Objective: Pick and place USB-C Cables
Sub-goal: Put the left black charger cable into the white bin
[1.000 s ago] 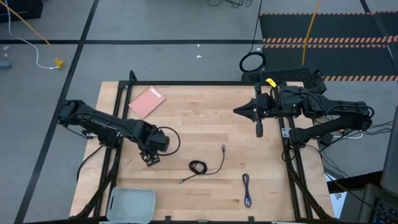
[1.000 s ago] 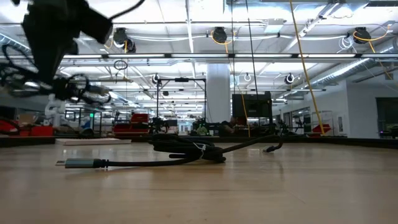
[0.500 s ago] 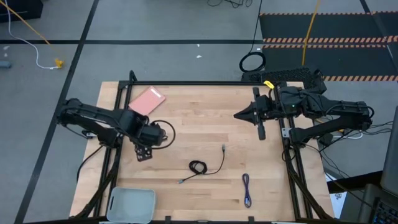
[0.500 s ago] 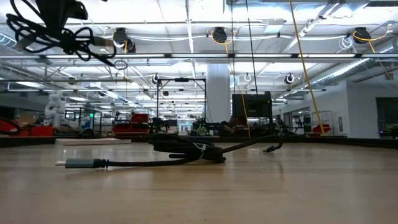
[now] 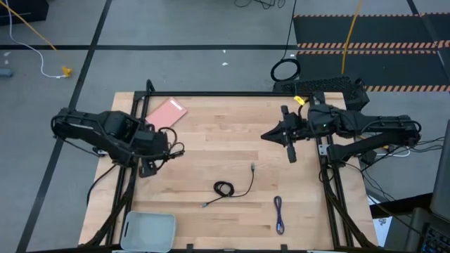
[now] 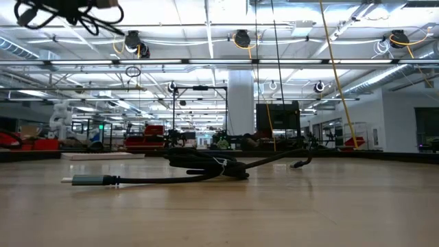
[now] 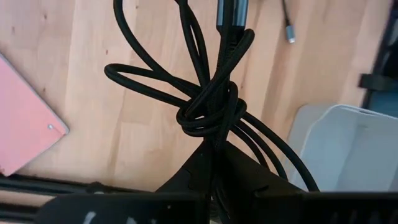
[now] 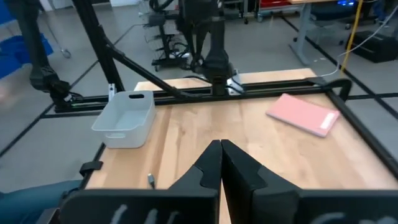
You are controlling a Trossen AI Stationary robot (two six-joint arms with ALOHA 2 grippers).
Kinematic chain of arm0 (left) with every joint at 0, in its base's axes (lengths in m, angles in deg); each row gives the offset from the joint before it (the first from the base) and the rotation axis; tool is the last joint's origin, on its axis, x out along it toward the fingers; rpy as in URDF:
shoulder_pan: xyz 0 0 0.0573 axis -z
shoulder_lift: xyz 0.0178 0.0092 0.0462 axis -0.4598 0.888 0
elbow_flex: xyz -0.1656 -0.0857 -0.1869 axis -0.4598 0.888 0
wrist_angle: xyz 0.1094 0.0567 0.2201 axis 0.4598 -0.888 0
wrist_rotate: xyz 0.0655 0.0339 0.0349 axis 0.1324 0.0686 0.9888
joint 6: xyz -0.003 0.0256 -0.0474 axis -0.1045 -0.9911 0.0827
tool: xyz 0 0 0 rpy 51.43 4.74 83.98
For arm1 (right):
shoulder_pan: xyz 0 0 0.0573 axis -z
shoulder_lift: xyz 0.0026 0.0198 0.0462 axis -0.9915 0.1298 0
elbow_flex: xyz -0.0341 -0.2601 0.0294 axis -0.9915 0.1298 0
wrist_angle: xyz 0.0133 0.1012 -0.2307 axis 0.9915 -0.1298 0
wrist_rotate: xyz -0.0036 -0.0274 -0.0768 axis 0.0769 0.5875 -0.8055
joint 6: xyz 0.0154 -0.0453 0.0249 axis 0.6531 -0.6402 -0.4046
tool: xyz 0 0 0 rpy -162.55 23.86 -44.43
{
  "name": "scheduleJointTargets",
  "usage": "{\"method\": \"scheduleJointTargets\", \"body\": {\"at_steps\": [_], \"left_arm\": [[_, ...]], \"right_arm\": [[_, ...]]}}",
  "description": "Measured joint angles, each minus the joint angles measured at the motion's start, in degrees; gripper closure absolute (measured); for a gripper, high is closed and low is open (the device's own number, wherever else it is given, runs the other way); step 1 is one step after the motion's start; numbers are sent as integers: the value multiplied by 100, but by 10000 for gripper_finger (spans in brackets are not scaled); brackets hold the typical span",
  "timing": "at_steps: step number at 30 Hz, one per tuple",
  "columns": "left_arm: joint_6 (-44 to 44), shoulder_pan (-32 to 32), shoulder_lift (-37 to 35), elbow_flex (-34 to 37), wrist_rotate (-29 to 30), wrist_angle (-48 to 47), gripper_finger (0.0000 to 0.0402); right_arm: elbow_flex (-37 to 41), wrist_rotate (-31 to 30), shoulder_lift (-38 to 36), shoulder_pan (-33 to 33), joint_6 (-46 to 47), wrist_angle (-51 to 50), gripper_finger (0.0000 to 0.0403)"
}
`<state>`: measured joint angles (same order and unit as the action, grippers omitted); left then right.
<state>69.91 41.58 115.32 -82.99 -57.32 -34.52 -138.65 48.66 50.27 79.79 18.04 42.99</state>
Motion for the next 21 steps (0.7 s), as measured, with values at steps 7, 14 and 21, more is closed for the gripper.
{"method": "scheduleJointTargets", "body": {"at_steps": [7, 14, 21], "left_arm": [[129, 255, 15, -306, -54, 9, 376], [780, 843, 68, -306, -63, 3, 376], [1461, 1790, 411, -306, -50, 7, 376]], "right_arm": [[657, -448, -6, -381, 355, 695, 403], [1445, -1081, -4, -907, 558, 1408, 403], [1696, -1080, -6, -1050, 498, 2046, 403]]}}
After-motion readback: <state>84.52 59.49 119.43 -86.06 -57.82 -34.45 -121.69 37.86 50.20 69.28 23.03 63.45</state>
